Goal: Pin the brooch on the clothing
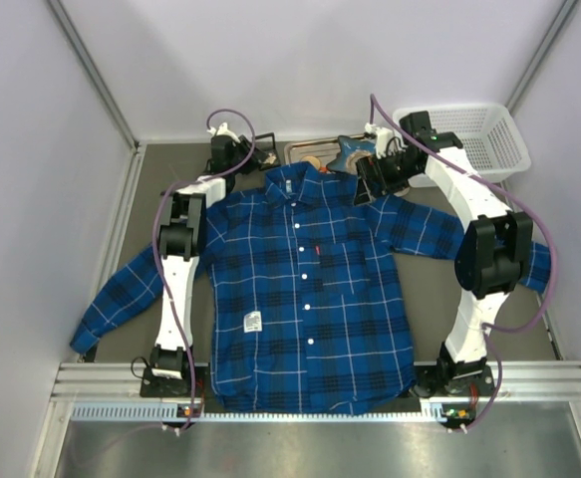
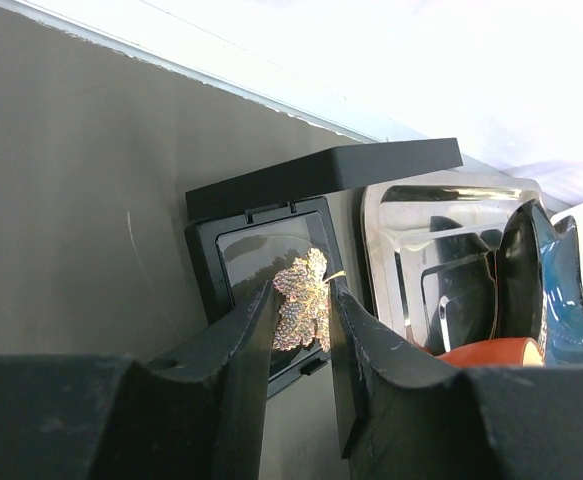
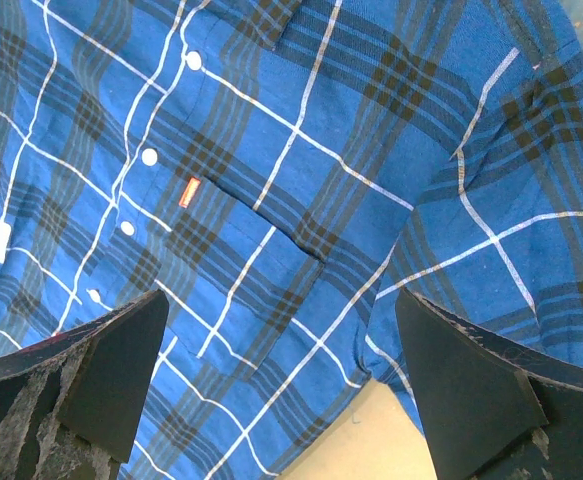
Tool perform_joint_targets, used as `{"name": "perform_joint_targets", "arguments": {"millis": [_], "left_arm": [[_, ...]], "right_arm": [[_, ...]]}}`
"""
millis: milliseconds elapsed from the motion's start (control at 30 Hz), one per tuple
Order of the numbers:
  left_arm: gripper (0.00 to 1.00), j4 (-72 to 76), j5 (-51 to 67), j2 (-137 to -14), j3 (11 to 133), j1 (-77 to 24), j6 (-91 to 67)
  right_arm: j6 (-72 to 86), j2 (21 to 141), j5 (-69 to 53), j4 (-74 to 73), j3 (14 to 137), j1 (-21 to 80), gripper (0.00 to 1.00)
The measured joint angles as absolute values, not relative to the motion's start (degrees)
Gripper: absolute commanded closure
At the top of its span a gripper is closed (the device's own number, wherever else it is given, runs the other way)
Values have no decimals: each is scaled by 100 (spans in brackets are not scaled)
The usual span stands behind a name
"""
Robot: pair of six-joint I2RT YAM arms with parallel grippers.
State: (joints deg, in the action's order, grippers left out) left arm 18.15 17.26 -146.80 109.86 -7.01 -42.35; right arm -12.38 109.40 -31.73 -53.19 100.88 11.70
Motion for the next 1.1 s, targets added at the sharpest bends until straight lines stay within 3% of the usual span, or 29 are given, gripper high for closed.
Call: {"name": "perform_joint_targets", "arguments": {"millis": [200, 500, 1100], "left_arm": [[72, 1837, 1732, -14680, 10991, -701, -4257], [100, 2012, 1846, -14761, 10993, -672, -4410], [100, 2580, 2646, -14219, 10414, -248, -4781]], "right_arm": [[-1245, 10940, -3153, -5325, 10088, 1170, 1], [-1304, 10940, -3133, -5369, 10088, 1170, 1], [-1520, 10962, -3142, -5531, 10252, 1170, 1]]}}
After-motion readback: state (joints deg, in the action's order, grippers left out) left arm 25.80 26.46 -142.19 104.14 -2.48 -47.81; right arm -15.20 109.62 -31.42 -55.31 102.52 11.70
